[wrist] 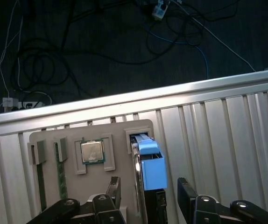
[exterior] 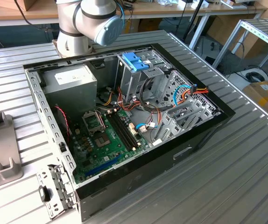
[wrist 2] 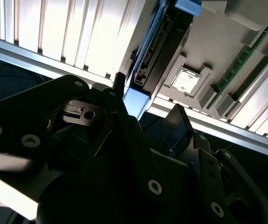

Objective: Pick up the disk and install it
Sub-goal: 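Pick up the disk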

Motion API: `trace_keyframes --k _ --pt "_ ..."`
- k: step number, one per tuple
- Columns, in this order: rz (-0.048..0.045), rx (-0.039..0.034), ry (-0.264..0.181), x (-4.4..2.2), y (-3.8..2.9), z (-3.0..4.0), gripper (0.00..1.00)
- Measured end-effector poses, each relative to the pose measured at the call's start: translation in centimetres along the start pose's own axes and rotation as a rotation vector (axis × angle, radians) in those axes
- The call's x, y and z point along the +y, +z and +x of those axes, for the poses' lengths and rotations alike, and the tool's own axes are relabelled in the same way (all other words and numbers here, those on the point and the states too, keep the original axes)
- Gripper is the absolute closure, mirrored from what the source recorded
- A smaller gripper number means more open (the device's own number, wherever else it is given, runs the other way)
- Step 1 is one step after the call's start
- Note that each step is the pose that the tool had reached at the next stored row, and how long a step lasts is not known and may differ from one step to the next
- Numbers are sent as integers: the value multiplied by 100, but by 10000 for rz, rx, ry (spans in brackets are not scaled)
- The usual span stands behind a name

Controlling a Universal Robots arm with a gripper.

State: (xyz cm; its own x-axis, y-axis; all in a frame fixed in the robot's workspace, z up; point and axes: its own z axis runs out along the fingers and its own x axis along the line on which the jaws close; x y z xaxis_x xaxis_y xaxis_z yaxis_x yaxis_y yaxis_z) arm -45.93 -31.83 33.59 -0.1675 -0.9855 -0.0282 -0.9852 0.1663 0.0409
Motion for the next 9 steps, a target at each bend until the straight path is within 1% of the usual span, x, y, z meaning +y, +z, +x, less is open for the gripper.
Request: trace_keyframes --k 5,9 --pt "-1 4 -122 32 47 -2 40" --pt "-5 8 -216 38 78 -2 40"
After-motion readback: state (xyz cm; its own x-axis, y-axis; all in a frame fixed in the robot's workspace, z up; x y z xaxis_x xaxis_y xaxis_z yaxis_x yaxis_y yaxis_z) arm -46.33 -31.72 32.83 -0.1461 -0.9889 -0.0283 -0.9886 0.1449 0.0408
